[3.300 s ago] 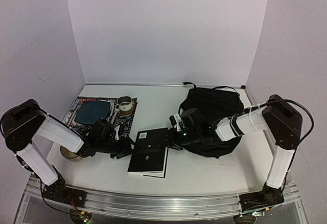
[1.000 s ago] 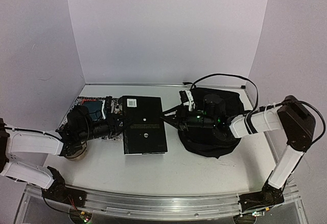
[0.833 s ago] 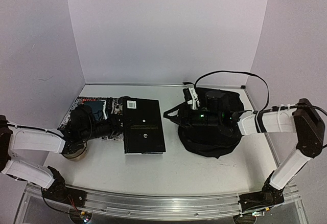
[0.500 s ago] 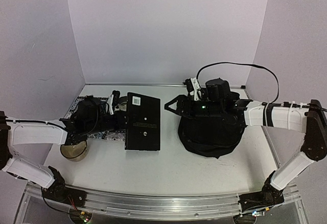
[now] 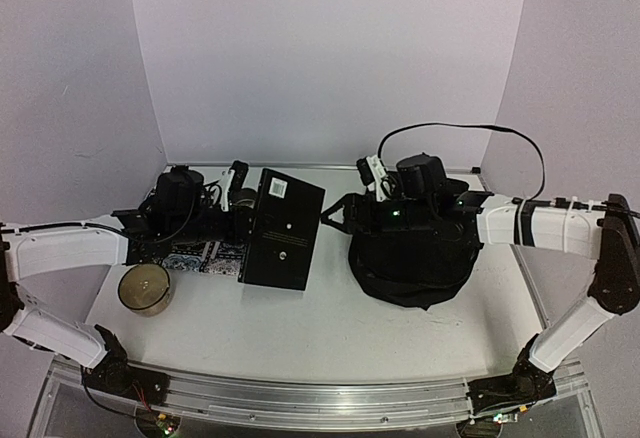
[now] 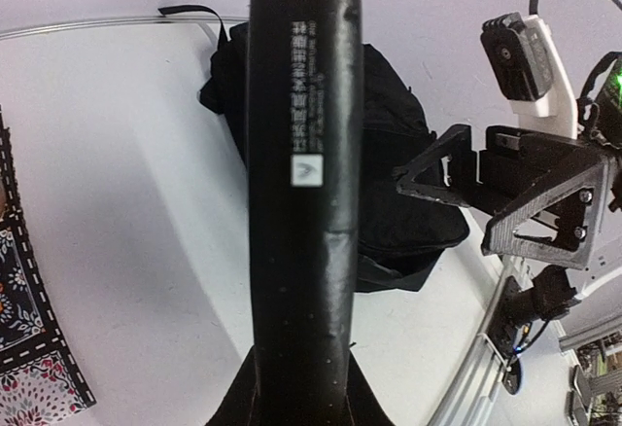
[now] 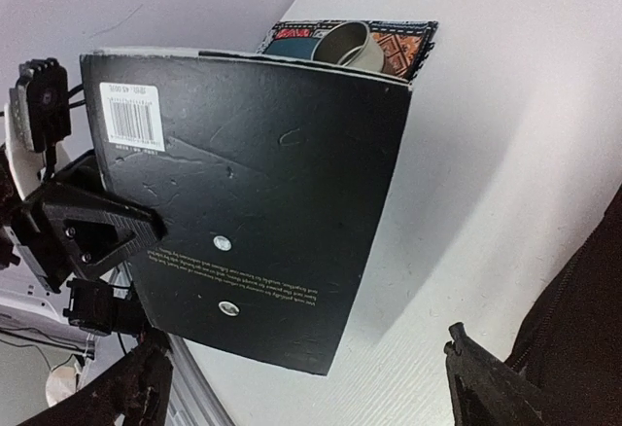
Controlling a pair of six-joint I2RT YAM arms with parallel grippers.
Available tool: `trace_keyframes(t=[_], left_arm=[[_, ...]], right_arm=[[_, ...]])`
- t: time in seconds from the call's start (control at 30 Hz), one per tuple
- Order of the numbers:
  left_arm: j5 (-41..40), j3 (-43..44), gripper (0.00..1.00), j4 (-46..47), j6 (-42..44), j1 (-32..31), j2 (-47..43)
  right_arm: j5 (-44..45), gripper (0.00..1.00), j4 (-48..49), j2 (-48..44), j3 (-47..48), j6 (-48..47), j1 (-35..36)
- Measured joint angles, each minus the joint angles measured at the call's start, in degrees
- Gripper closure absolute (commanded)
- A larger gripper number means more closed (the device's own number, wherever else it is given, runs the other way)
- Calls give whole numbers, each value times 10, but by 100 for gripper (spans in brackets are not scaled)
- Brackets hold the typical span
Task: Pack the student bag
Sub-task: Pass from the left arm to the right
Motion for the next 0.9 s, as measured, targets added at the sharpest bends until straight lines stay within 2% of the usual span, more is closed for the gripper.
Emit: trace_keyframes(t=[0.37, 0.63, 0.9], left_arm=[[199, 34, 100, -4, -28, 60, 8], [340, 51, 100, -5, -24, 67, 28], [399, 115, 100, -122, 70, 74, 52]], right_arm=[[-121, 2, 74, 19, -13, -2, -47], [-219, 2, 117, 39, -13, -10, -62], [-333, 2, 100, 43, 7, -57, -75]])
